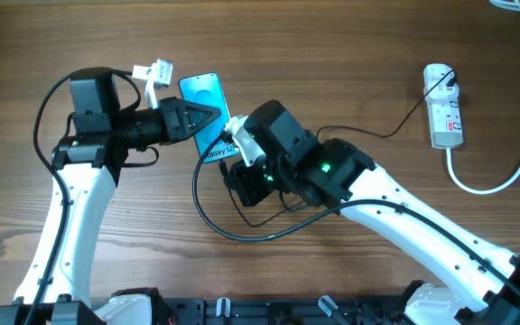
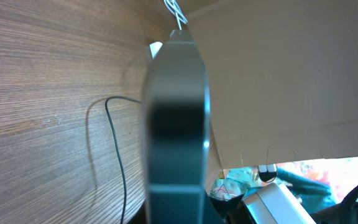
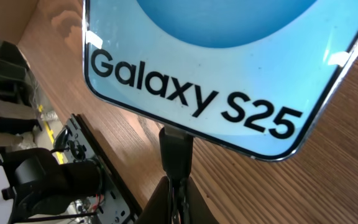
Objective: Plug charger to phone and switch on socket
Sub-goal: 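Insert the USB-C plug into the phone's bottom port with the right gripper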
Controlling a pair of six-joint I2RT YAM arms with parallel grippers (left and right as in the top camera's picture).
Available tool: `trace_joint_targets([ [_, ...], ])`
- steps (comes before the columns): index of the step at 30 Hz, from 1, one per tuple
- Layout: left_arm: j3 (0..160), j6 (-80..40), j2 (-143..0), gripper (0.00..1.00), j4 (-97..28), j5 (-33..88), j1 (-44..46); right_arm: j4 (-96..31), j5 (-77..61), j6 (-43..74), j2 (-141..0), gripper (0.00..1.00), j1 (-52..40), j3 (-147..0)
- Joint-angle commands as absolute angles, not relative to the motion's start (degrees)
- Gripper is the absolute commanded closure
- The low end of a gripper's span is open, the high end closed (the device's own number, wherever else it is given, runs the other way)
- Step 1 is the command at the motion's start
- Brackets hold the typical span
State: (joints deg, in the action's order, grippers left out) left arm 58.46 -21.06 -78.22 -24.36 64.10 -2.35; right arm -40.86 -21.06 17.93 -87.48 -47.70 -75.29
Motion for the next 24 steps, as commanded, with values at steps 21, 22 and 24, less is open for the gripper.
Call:
trace_joint_targets([
  [21,58.8,-15.1,-77.7,0.96,-24.0,65.0,-2.1,-37.0,-19.0,22.9,-87.2,0.96,-47.7,-76.0],
  [22,58.8,-15.1,-77.7,0.96,-24.0,65.0,-2.1,-36.6,-19.0,22.9,-87.2,0.96,-47.7,-76.0],
  [24,58.8,-15.1,-77.7,0.96,-24.1,65.0,-2.1,-36.0,-19.0,22.9,-87.2,0.96,-47.7,-76.0],
])
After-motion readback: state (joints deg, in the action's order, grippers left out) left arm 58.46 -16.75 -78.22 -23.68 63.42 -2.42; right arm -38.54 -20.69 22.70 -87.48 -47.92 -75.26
